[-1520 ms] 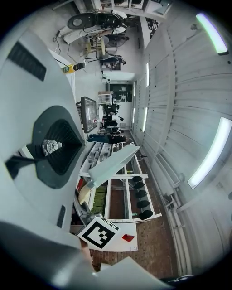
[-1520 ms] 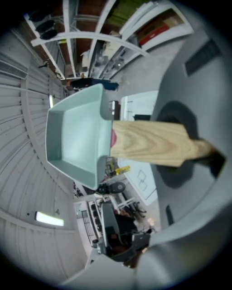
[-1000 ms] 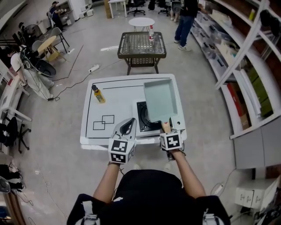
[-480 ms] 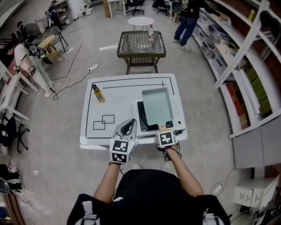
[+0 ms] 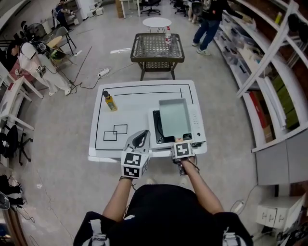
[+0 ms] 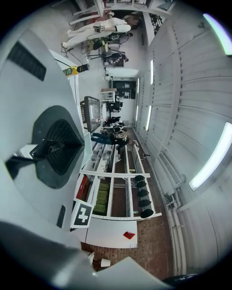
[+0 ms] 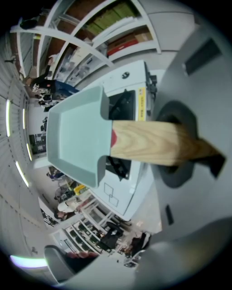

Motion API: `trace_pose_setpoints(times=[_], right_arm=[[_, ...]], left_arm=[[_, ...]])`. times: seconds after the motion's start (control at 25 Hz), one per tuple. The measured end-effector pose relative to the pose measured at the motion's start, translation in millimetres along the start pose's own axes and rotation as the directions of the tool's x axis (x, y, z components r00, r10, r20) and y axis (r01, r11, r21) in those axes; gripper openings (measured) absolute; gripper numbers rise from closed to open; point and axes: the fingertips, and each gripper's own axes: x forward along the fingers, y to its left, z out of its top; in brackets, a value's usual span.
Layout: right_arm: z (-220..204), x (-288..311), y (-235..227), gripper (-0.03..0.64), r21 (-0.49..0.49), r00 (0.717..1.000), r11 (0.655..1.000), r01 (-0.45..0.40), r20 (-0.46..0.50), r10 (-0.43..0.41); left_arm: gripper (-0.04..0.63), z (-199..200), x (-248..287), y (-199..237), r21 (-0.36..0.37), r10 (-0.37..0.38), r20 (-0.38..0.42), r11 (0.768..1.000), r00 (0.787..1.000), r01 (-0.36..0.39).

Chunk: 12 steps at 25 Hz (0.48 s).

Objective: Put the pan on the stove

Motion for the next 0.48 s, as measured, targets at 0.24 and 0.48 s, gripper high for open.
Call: trace_pose_setpoints(times=[0.24, 0.48], right_arm=[[-6.7, 11.5, 5.3, 0.058, 0.029, 0.999, 0.999, -0.02, -0.034, 0.021], [-9.1, 15.2, 6.0, 0.06, 0.034, 0.998, 0.999, -0.01, -0.055, 0.012]], left_arm=[[0.025, -2.6, 0.1, 5.7, -0.01, 0.01, -0.002, 1.0, 1.0, -0.01], [0.025, -6.3, 0.1, 10.1, -0.022, 0.022, -0.01, 1.0, 1.0, -0.022]])
